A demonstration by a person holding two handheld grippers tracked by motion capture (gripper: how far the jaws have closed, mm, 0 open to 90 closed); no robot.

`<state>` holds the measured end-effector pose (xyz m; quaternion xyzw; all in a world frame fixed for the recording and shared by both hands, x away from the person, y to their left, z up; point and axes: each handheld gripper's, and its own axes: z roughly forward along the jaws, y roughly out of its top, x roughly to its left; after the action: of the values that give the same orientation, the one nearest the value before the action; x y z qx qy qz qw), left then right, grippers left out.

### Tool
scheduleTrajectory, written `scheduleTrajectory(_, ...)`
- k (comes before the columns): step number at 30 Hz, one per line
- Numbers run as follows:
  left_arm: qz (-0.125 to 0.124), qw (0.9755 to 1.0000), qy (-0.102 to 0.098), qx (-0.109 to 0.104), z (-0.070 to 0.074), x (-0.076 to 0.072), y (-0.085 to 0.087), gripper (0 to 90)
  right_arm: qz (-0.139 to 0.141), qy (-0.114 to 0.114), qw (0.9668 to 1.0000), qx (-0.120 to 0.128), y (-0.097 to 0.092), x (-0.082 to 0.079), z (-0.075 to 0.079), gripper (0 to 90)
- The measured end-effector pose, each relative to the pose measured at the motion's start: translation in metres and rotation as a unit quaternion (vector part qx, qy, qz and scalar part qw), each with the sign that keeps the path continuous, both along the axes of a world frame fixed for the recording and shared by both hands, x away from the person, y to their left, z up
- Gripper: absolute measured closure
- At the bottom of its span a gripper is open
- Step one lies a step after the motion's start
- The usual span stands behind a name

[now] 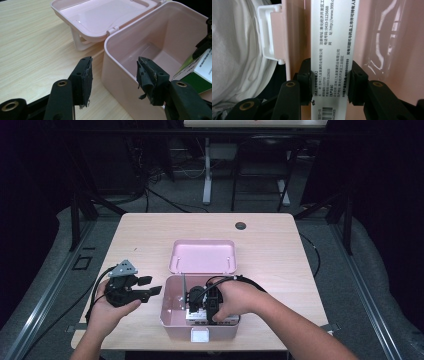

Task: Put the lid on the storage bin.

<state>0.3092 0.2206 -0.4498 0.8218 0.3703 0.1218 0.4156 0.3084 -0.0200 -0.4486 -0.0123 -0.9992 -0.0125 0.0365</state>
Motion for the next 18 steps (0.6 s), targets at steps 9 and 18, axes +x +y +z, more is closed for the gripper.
scheduleTrajectory(9,0.0,1.0,0.0,0.001,0.0,0.0,0.0,46.5,0.007,0.0,0.9999,-0.012,0.003,0.001,-0.011,61.5)
scheduleTrajectory(18,0.001,1.0,0.0,0.001,-0.001,0.0,-0.001,46.5,0.008,0.003,0.9998,-0.017,0.002,0.003,-0.026,61.5)
